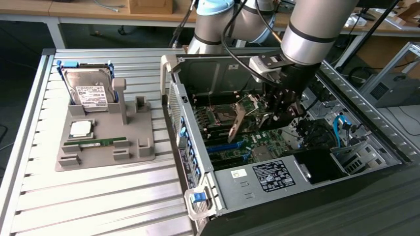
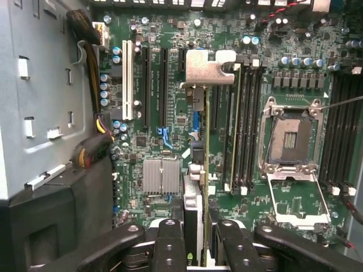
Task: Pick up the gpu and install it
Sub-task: 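Insert the gpu into the slot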
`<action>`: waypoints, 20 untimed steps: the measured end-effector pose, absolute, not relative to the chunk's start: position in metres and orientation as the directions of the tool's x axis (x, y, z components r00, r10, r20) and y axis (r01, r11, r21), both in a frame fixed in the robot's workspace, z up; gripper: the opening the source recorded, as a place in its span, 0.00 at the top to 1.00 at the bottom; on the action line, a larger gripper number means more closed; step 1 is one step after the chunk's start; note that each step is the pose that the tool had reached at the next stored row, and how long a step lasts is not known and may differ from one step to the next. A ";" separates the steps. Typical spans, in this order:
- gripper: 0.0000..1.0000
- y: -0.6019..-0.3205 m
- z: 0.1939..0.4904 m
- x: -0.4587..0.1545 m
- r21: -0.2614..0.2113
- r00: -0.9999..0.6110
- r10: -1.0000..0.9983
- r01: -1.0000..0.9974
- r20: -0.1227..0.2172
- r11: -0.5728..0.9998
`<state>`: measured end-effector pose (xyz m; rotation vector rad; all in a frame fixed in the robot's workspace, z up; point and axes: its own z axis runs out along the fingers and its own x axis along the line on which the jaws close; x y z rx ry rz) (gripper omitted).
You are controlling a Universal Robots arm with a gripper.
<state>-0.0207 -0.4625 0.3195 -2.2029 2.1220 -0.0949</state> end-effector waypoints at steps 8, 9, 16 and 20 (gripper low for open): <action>0.73 -0.462 0.317 -0.035 -0.102 0.038 -0.999 -0.994 -0.010 -0.037; 0.73 -0.462 0.317 -0.036 -0.102 0.038 -0.999 -0.994 -0.010 -0.037; 0.73 -0.458 0.315 -0.037 -0.102 0.038 -0.999 -0.994 -0.010 -0.037; 0.73 -0.458 0.315 -0.037 -0.102 0.038 -0.999 -0.994 -0.010 -0.037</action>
